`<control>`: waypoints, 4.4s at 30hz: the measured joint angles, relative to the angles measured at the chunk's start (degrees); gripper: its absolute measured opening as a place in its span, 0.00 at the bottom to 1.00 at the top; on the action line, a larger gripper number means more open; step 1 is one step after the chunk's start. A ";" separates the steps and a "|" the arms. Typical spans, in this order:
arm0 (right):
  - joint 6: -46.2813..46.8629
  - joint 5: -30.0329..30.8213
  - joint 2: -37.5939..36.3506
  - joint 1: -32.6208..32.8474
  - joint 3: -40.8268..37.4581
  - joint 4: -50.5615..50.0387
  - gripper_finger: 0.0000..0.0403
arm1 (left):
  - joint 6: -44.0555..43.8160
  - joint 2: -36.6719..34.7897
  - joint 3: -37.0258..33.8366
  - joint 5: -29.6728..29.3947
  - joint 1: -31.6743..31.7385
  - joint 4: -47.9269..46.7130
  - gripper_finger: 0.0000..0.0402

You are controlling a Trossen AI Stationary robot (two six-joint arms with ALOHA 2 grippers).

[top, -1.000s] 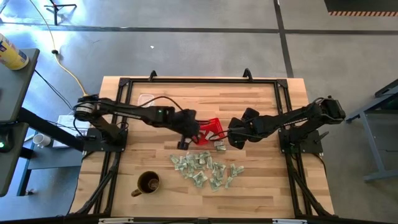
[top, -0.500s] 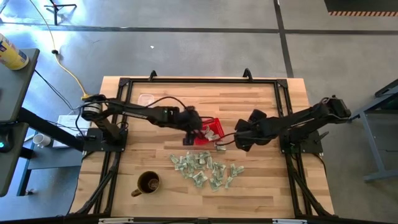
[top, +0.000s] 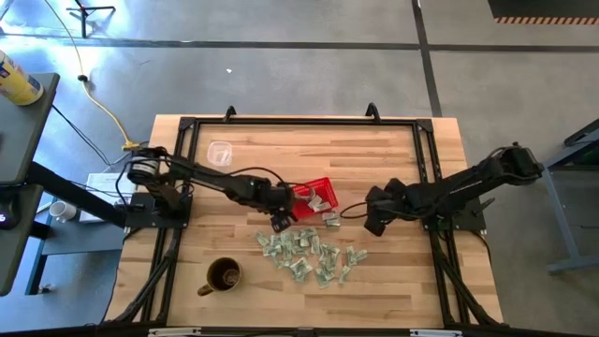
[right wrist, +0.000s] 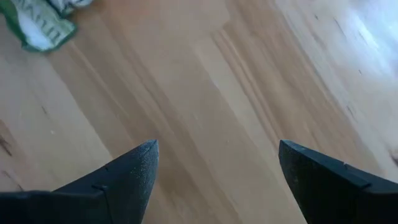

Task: Pick and place items into bin
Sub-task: Put the green stevia packet into the red bin

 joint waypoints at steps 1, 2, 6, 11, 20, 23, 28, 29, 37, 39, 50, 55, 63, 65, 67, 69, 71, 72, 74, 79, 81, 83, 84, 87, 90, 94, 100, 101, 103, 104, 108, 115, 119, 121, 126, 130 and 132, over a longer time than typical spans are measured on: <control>-1.04 0.38 0.00 0.04 -0.04 0.83 0.80 | -0.13 0.61 0.00 -0.01 -0.04 0.42 0.70; -2.53 0.70 0.00 0.04 -0.03 1.84 0.80 | -0.66 1.11 0.00 0.00 -0.23 0.59 0.71; -11.67 -0.34 0.04 -0.62 -0.02 8.63 0.80 | -3.67 0.97 -0.02 0.27 -0.64 -0.69 0.73; -18.85 -8.90 0.50 -0.46 0.02 11.18 0.80 | -4.67 -3.54 0.00 -1.38 -4.77 -6.28 0.68; -18.42 -11.79 0.55 11.00 0.63 14.08 0.80 | -5.97 -5.79 -0.04 -4.02 -10.10 -12.81 0.59; -19.07 -12.00 0.70 13.66 0.63 14.90 0.80 | -6.02 -5.79 -1.07 -4.02 -10.02 -12.37 0.58; -19.51 -15.00 2.86 17.27 0.63 17.16 0.80 | -6.04 -5.79 -3.56 -3.06 -10.00 -8.89 0.58; -19.54 -15.67 3.81 18.17 0.63 18.40 0.80 | -6.06 -5.77 -3.97 -2.57 -10.00 -8.52 0.58; -17.26 -8.02 12.99 22.97 0.61 26.69 0.80 | -5.78 -5.77 -4.28 -1.37 -10.00 -9.75 0.58; -15.32 -6.28 14.48 22.88 0.59 26.69 0.80 | -5.29 -5.77 -4.28 -1.17 -10.00 -10.65 0.58; -14.83 -8.76 17.62 21.03 0.72 29.20 0.65 | -4.69 -7.76 -4.33 -1.18 -10.00 -15.65 0.58; -14.08 -8.08 17.66 20.46 0.74 27.31 0.42 | -5.59 -8.22 -4.35 -1.27 -10.00 -16.61 0.58; -3.93 -8.94 12.73 19.87 0.47 17.92 0.03 | -7.77 -10.00 -7.24 -1.18 -10.00 -14.23 0.58; -1.26 -4.55 9.40 18.35 0.26 12.86 0.03 | -8.57 -11.14 -8.14 -1.18 -10.00 -14.17 0.58; 0.36 1.11 5.21 15.70 0.28 8.22 0.05 | -9.58 -12.30 -9.04 -1.18 -10.00 -13.47 0.58; -1.37 3.67 0.87 11.35 0.30 5.78 0.04 | -10.74 -13.54 -10.38 -1.18 -10.00 -12.93 0.58; -6.67 3.55 -2.75 5.71 0.31 7.27 0.01 | -11.96 -14.77 -12.15 -0.98 -10.00 -10.97 0.58; -9.84 3.42 -3.94 2.41 0.34 9.29 0.01 | -12.38 -15.38 -13.17 -0.94 -10.00 -9.43 0.58; -15.45 0.47 -5.51 -3.95 0.34 15.89 0.02 | -12.67 -16.32 -15.41 -0.35 -10.00 -5.38 0.58; -23.83 -12.47 -2.44 -16.24 1.65 32.41 0.02 | -12.44 -16.67 -21.35 2.14 -10.00 8.29 0.58; -23.90 -15.54 1.08 -18.88 4.43 32.13 0.01 | -12.44 -16.67 -23.09 2.97 -10.00 11.97 0.58; -24.92 -19.59 5.45 -20.26 7.58 31.29 0.01 | -13.15 -16.65 -23.77 3.21 -10.00 13.00 0.58; -25.81 -22.11 7.87 -20.47 9.27 30.98 0.01 | -13.48 -16.65 -23.85 3.45 -10.00 13.24 0.58; -26.76 -26.90 15.03 -20.48 14.89 30.99 0.02 | -13.52 -16.65 -23.85 3.52 -10.00 13.30 0.58; -25.49 -27.76 20.62 -20.77 20.62 26.98 0.08 | -12.21 -16.65 -23.85 3.63 -10.00 12.48 0.58; -28.26 -23.87 24.46 -20.76 26.35 15.56 0.26 | -3.76 -16.65 -23.85 7.07 -10.00 11.54 0.58; -35.22 -17.86 21.21 -17.99 27.69 10.39 0.61 | 13.54 -16.65 -23.85 8.31 -10.00 11.66 0.58; -36.39 -16.90 19.51 -17.05 27.75 10.84 0.66 | 15.67 -16.65 -23.85 8.31 -10.00 11.70 0.58; -37.99 -11.61 16.25 -14.81 27.89 11.11 0.74 | 18.00 -16.65 -23.84 8.50 -10.00 12.25 0.58; -38.43 -8.29 14.66 -13.63 27.52 10.73 0.77 | 18.20 -16.65 -23.78 8.81 -10.00 12.51 0.58; -35.89 2.18 9.61 -10.26 24.97 5.94 0.84 | 13.27 -16.65 -22.38 12.77 -9.98 12.48 0.58; -20.90 3.99 6.82 -4.87 18.81 -0.03 0.84 | 4.33 -16.64 -20.15 15.42 -10.08 10.43 0.58; -15.95 6.70 7.19 -1.44 15.65 0.34 0.84 | 0.50 -15.28 -19.28 11.78 -12.98 11.86 0.58; -14.16 8.23 7.21 -0.34 14.07 0.63 0.84 | -1.31 -13.65 -18.64 9.17 -15.01 11.80 0.58; -12.45 9.39 7.19 0.33 11.92 1.10 0.84 | -5.64 -8.50 -16.46 3.97 -18.05 9.93 0.58; -12.45 11.02 7.19 0.25 11.20 1.67 0.84 | -6.15 -6.29 -15.37 1.27 -18.28 7.84 0.56; -12.51 11.09 7.19 0.24 11.19 1.73 0.83 | -5.65 -6.25 -15.44 1.06 -17.61 8.00 0.51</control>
